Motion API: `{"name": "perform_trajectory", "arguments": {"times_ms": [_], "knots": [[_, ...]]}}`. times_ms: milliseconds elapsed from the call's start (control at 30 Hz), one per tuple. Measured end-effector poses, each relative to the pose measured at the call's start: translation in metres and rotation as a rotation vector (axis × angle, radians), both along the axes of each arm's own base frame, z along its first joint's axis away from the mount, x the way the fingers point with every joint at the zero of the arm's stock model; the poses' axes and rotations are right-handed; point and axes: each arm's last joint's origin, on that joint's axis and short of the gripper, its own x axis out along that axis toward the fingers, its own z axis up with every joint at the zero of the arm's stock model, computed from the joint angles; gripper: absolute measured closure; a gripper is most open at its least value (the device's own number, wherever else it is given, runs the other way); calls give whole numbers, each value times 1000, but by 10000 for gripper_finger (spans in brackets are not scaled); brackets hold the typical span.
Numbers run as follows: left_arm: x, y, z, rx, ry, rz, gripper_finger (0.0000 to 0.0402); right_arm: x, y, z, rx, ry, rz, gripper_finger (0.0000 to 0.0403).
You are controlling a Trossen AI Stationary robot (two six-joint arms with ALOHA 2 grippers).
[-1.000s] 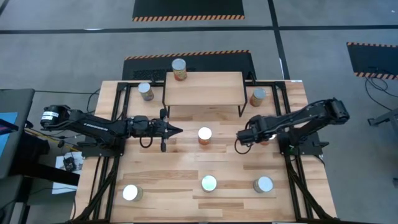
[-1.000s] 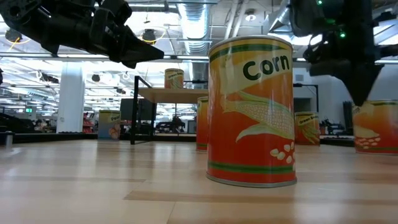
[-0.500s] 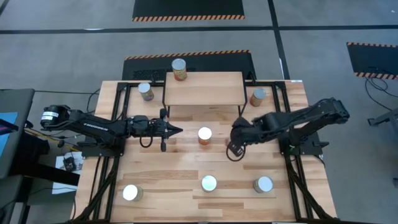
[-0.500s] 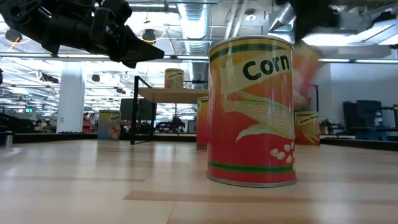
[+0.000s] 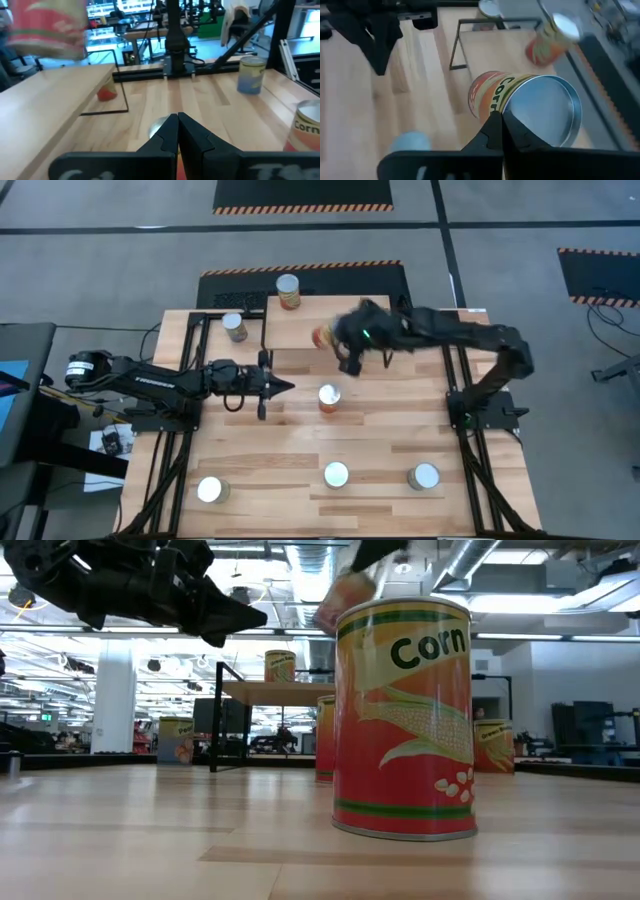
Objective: Pick and place cans onto a shelf
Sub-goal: Put the top canned corn on the shelf
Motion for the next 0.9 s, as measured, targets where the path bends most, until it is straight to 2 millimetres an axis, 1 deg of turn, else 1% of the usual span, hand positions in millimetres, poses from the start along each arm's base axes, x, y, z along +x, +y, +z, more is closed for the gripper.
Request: {"name": "perform_trajectory", "arguments": {"times_ms": [100,233,333,400,500,633,800,900], "knots": [[0,1,0,-4,2,5,401,19,-28,5,-93,52,99,398],[0,1,-1,-7,6,5,401,35,-64,6,-194,157,194,398],[0,1,-1,-7,7,5,401,45,-91,-3,-239,254,236,398],[0,1,-1,-7,7,5,401,47,-107,-10,-250,320,248,398],[0,1,-1,-7,6,5,401,51,-127,-23,-251,385,258,398],[0,1,-1,-7,6,5,401,55,-144,-36,-247,440,267,398],[0,1,-1,-7,6,6,401,59,-147,-43,-254,465,293,398],[0,1,-1,-7,6,6,401,59,-147,-42,-271,465,302,398]]}}
